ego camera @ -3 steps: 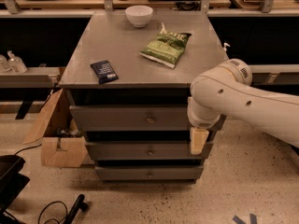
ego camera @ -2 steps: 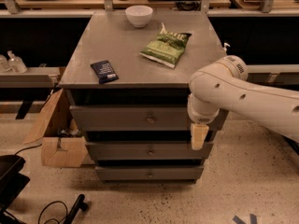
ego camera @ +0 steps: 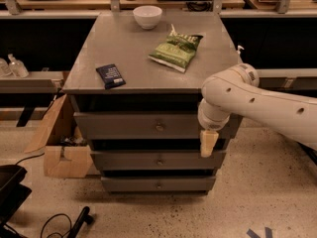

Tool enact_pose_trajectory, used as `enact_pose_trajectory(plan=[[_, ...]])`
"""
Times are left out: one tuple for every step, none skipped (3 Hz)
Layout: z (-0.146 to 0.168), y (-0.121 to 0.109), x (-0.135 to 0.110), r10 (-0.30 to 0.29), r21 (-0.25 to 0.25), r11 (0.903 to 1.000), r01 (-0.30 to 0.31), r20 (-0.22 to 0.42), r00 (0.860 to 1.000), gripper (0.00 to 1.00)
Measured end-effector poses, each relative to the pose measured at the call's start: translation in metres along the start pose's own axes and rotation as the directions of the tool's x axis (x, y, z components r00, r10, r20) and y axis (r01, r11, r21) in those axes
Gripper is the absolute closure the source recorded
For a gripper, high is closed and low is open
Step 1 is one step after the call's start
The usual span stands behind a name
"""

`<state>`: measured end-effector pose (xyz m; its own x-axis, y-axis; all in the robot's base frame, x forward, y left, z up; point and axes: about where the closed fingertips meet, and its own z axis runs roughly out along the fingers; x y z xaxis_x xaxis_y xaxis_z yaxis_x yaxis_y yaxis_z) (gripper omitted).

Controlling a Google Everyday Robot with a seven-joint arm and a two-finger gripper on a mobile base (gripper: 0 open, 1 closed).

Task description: Open top drawer

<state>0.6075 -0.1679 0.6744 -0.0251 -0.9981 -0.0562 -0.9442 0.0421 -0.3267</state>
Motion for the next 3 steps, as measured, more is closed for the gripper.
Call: enact_pose_trajectory(plan=[[0.016, -0.003, -0.006, -0.018, -0.022, 0.9996, 0.017, -0.006, 1.0, 0.14], [0.024, 0.003, -0.01, -0.039, -0.05, 0.9981, 0.037, -0.038, 0.999, 0.38], [0.011, 0.023, -0.007, -0.05, -0.088, 0.9952, 0.043, -0.084, 0.995, 0.61]])
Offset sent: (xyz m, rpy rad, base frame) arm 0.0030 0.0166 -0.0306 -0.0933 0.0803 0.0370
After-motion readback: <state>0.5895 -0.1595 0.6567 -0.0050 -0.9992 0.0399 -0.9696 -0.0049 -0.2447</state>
